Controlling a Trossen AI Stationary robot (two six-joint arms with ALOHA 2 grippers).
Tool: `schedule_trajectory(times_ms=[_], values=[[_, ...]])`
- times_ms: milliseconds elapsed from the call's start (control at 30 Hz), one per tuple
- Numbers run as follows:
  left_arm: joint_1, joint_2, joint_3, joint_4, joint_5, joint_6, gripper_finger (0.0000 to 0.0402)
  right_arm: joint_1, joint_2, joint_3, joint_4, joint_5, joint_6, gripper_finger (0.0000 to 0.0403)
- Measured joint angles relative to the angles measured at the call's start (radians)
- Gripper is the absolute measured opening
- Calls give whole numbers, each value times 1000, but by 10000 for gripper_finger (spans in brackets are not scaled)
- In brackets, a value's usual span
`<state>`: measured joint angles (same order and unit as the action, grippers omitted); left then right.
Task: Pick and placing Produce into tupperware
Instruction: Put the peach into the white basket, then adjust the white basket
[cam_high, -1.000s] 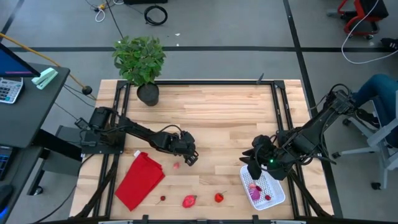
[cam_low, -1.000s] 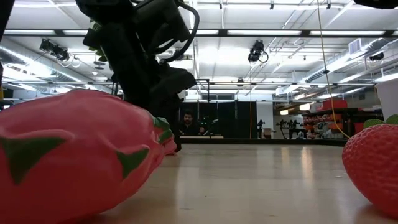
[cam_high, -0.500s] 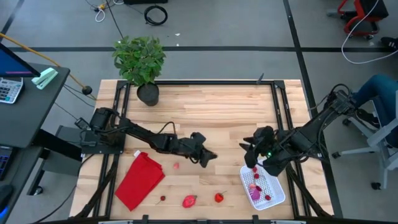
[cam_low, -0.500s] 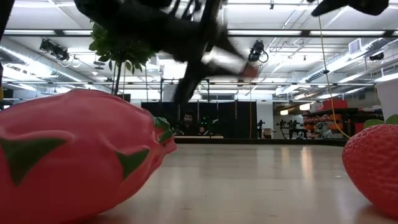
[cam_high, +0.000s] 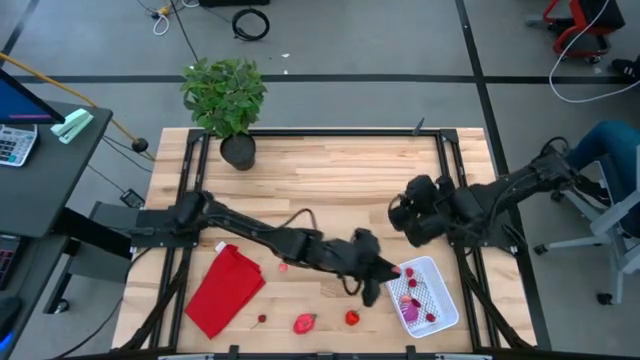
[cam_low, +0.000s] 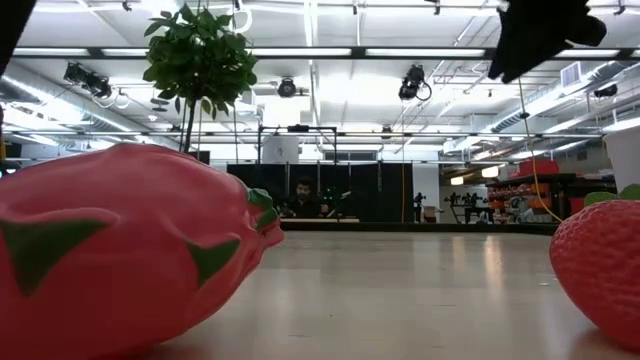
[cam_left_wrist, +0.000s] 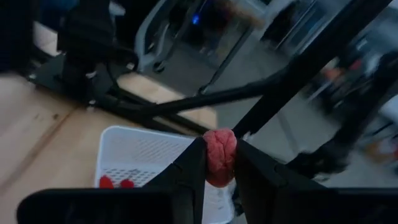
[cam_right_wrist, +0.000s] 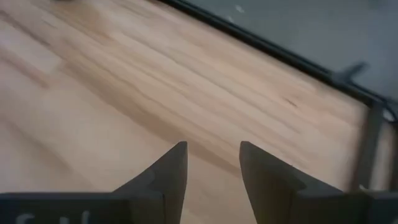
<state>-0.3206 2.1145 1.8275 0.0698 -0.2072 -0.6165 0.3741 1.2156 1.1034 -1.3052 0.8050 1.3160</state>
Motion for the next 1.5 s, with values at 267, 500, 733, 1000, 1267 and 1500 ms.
schedule_trajectory(times_ms=[267,500,733,1000,1267,1500], values=[[-3,303,353,-142,29,35,81,-141,-28,0,-23,-218,-85,155],[1,444,415,-198,57,33,82,-171,-28,0,7,-231,-87,155],[22,434,418,-364,89,51,86,-170,-27,0,35,-232,-87,155],[39,429,481,-350,89,67,149,-170,-27,0,39,-231,-89,155],[51,429,529,-395,230,54,191,-170,-27,0,39,-240,-133,155],[71,359,523,-534,443,32,178,-167,-27,0,38,-375,-247,155]])
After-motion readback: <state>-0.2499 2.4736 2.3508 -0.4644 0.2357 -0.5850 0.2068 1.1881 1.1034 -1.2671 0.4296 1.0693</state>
